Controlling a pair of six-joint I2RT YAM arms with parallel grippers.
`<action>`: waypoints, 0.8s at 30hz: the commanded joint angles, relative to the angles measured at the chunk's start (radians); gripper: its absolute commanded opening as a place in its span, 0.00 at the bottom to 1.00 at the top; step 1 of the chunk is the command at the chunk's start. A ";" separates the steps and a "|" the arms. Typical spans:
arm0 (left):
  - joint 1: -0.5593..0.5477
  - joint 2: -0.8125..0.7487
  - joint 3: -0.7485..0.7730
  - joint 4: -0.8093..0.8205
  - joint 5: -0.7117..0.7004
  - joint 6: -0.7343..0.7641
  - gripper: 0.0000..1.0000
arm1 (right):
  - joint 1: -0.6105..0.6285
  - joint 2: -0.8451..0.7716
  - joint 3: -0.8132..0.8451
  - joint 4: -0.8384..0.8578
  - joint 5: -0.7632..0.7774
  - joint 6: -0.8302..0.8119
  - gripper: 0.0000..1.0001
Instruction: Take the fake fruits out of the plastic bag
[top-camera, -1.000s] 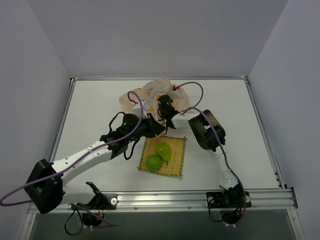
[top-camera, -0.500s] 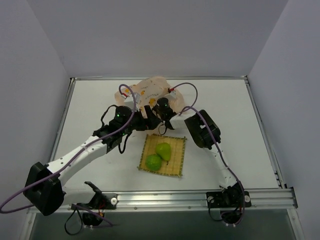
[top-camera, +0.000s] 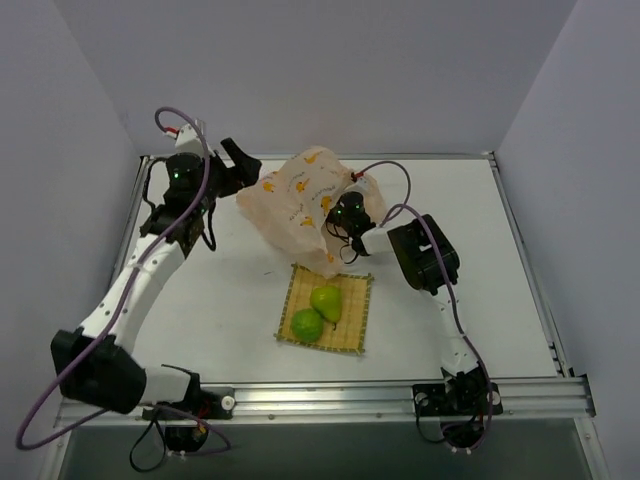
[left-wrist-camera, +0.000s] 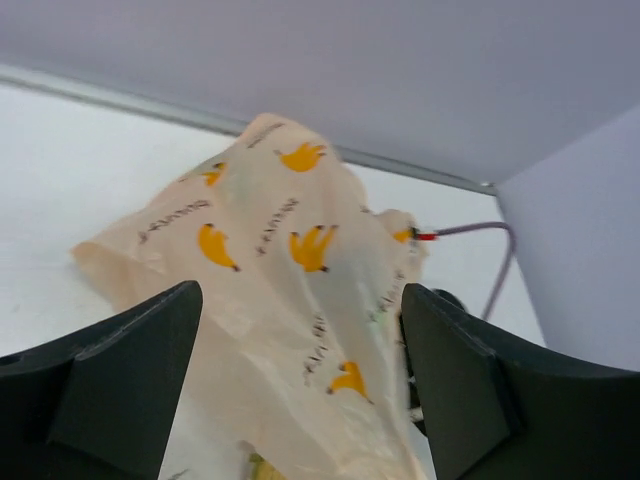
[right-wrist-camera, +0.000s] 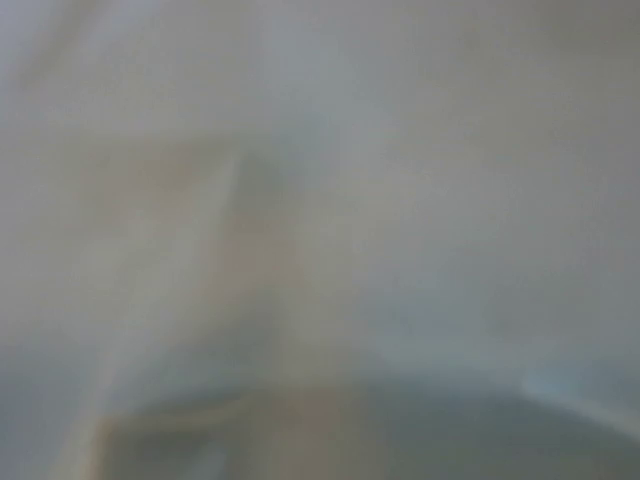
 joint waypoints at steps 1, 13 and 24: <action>0.099 0.211 0.154 -0.101 0.058 -0.018 0.79 | 0.013 -0.096 -0.032 0.061 -0.085 -0.032 0.32; 0.274 0.888 0.772 -0.419 0.478 0.198 0.87 | 0.008 -0.152 -0.074 0.034 -0.157 -0.080 0.36; 0.292 1.163 0.952 -0.393 0.685 0.127 0.88 | 0.016 -0.158 -0.100 0.042 -0.168 -0.086 0.36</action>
